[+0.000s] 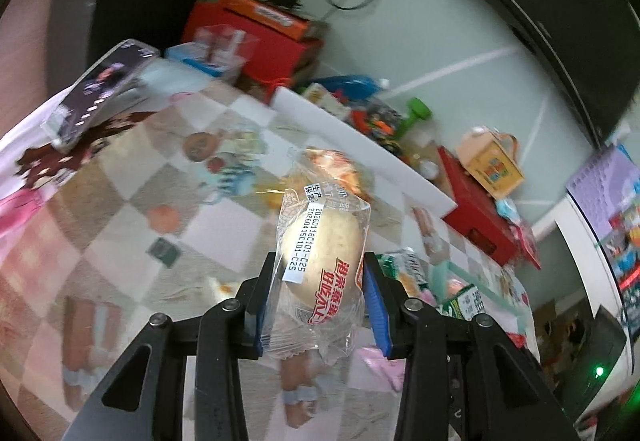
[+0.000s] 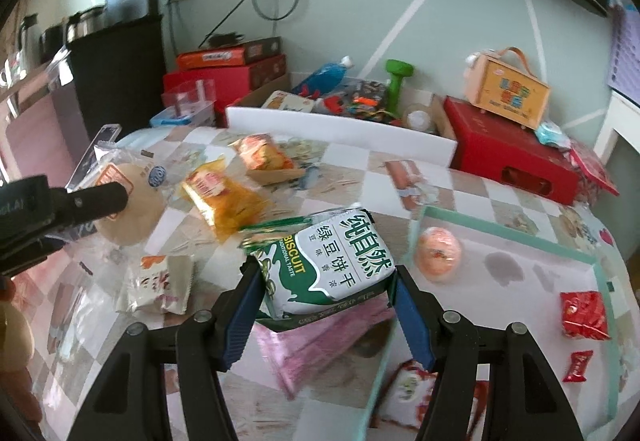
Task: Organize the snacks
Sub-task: 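Carry the bun and green biscuit pack over the tray and open both grippers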
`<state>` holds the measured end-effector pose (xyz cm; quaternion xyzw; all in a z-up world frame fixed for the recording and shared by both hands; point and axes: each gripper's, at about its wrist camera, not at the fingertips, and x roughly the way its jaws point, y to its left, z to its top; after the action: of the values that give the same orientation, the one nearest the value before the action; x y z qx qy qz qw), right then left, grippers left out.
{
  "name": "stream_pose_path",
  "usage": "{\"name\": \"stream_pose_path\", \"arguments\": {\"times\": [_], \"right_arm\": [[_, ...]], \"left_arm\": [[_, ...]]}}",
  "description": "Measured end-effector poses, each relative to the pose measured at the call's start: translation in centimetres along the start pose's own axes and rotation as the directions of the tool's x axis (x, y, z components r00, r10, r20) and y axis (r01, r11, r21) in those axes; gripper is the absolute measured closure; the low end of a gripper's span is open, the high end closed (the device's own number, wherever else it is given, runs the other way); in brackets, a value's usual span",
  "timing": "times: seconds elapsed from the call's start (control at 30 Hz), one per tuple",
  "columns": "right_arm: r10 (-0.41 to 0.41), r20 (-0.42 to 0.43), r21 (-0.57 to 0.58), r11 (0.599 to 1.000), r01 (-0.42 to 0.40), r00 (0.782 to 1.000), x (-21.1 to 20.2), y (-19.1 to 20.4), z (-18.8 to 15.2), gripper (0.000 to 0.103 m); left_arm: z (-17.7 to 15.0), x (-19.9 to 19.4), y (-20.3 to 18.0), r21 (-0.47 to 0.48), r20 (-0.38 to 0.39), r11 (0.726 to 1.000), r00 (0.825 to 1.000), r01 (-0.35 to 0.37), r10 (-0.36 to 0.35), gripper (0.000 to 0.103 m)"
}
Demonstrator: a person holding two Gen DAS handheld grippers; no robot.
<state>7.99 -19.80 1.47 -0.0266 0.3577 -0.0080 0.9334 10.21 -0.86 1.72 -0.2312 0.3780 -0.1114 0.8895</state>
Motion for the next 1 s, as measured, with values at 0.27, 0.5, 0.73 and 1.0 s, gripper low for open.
{"name": "stream_pose_path", "arguments": {"times": [0.27, 0.5, 0.73, 1.0], "right_arm": [[-0.094, 0.021, 0.125, 0.988, 0.091, 0.995, -1.6, -5.8, 0.0, 0.036], [-0.220, 0.002, 0.293, 0.933, 0.210, 0.976, -3.8, -13.5, -1.4, 0.036], [-0.306, -0.045, 0.403, 0.865, 0.298, 0.951, -5.5, -19.1, -3.4, 0.036], [-0.303, -0.091, 0.429, 0.848, 0.312, 0.949, -5.0, -20.6, -4.6, 0.036]], "left_arm": [[-0.8, 1.6, -4.8, 0.106, -0.048, 0.990, 0.995, 0.097, -0.092, 0.062], [-2.6, 2.6, -10.1, 0.234, -0.091, 0.955, 0.982, 0.182, -0.164, 0.062], [-4.9, 4.4, -14.4, 0.320, -0.178, 0.913, 0.962, 0.254, -0.206, 0.062], [-7.5, 6.6, -17.5, 0.382, -0.255, 0.874, 0.944, 0.299, -0.211, 0.062]]}}
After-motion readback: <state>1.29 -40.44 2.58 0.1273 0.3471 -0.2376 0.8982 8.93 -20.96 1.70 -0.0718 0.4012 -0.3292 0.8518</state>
